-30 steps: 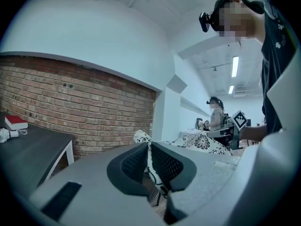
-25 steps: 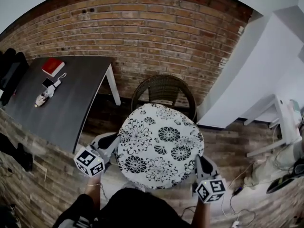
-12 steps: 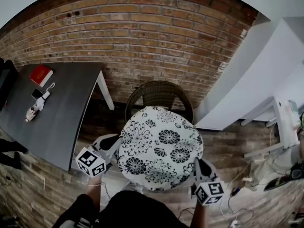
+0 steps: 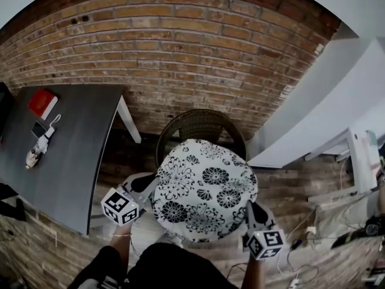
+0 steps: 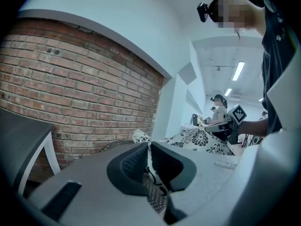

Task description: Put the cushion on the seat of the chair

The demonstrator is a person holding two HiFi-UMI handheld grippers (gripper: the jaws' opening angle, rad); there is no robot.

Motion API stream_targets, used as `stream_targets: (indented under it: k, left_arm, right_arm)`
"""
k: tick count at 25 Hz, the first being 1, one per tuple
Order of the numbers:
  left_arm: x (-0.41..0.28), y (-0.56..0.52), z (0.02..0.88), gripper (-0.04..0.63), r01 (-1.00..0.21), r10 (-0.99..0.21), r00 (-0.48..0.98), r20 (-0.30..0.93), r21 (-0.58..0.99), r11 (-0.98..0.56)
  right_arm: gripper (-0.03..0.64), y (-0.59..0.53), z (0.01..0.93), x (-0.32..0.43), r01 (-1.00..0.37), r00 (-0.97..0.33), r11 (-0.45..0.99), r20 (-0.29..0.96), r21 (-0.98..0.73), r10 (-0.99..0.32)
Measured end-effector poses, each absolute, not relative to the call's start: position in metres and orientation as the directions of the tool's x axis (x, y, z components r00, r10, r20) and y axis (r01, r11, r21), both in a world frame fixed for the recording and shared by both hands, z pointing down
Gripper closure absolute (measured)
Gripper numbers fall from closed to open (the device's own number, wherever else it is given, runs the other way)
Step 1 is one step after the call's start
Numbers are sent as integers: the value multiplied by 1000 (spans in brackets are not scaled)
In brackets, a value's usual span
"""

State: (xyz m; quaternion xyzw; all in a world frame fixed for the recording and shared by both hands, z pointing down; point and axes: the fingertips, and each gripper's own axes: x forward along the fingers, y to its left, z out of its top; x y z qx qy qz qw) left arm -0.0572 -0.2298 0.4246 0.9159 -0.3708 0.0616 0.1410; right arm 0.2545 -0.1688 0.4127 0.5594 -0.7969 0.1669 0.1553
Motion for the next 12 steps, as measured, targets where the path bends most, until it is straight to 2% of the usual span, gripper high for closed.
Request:
stream_targets:
  k: [12]
  left_arm:
    - [-67,-290,459,575,-684,-640,730,241,252,-685]
  right_arm:
    - [606,-235,441,238,-944,-316,319,505,-85,-803]
